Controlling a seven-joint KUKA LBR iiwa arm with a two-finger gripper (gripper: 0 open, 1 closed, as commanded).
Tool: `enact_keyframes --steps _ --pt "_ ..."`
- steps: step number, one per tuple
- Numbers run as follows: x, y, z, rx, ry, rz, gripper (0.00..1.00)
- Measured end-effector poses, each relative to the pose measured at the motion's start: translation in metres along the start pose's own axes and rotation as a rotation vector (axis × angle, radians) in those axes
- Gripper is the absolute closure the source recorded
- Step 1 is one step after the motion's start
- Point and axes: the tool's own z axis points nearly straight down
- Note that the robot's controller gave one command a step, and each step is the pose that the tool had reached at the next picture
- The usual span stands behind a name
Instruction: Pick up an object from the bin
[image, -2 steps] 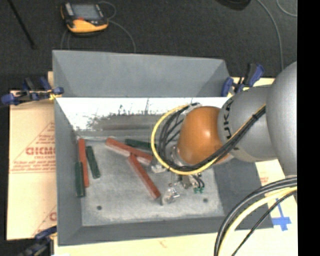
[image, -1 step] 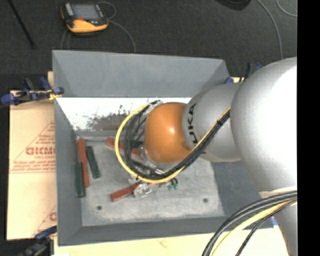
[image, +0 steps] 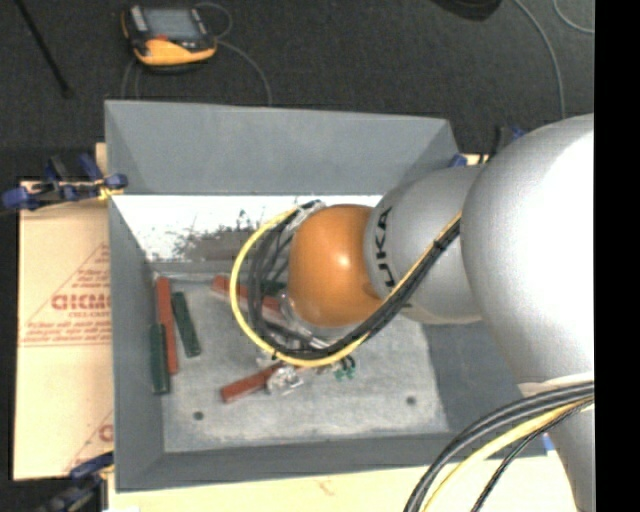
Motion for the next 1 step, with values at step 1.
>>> enact_keyframes --steps 1 --pt "0.0026 -0.0299 -0.1916 -0.01 -0.004 -0.013 1.0"
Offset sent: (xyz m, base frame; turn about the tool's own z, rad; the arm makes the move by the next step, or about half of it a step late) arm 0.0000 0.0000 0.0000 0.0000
